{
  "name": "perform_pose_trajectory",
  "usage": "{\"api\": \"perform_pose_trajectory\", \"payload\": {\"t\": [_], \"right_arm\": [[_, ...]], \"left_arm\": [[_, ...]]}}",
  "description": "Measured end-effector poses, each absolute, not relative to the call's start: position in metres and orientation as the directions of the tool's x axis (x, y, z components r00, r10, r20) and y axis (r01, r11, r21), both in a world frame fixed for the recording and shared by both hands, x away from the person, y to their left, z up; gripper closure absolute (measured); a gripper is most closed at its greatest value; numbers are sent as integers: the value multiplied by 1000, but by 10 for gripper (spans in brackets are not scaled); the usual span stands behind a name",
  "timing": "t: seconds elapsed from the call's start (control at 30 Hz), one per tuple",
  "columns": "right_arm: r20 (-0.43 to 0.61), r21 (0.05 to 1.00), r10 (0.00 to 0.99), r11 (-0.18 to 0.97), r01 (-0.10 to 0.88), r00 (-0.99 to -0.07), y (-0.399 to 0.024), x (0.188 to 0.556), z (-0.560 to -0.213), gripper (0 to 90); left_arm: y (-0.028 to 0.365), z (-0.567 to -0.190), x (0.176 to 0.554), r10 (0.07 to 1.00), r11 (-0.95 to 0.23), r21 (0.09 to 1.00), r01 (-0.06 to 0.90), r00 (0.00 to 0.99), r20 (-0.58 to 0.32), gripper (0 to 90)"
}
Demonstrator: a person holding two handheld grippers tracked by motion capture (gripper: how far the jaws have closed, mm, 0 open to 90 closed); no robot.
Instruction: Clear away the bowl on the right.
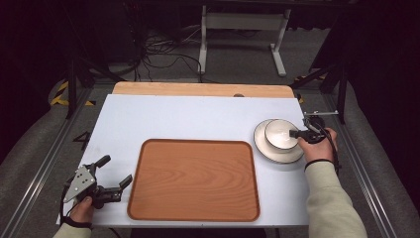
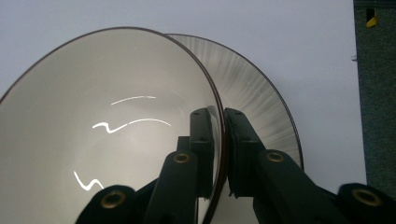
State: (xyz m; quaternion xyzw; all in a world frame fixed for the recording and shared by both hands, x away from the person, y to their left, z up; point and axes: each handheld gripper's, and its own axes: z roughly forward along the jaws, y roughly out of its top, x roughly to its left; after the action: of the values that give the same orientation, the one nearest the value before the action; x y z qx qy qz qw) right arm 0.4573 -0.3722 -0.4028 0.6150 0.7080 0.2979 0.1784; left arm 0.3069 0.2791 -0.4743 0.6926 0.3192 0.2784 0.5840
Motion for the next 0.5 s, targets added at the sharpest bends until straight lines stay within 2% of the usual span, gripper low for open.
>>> {"api": "perform_pose_trajectory", "payload": {"t": [0.23, 0.5], "right_arm": [[131, 634, 983, 19, 773, -132, -373, 453, -393, 818], [178, 632, 975, -11, 775, -132, -374, 450, -384, 817]], "left_arm": [[279, -474, 307, 767, -112, 986, 120, 641, 9, 3], [280, -474, 307, 768, -114, 986, 122, 640, 10, 3]]}}
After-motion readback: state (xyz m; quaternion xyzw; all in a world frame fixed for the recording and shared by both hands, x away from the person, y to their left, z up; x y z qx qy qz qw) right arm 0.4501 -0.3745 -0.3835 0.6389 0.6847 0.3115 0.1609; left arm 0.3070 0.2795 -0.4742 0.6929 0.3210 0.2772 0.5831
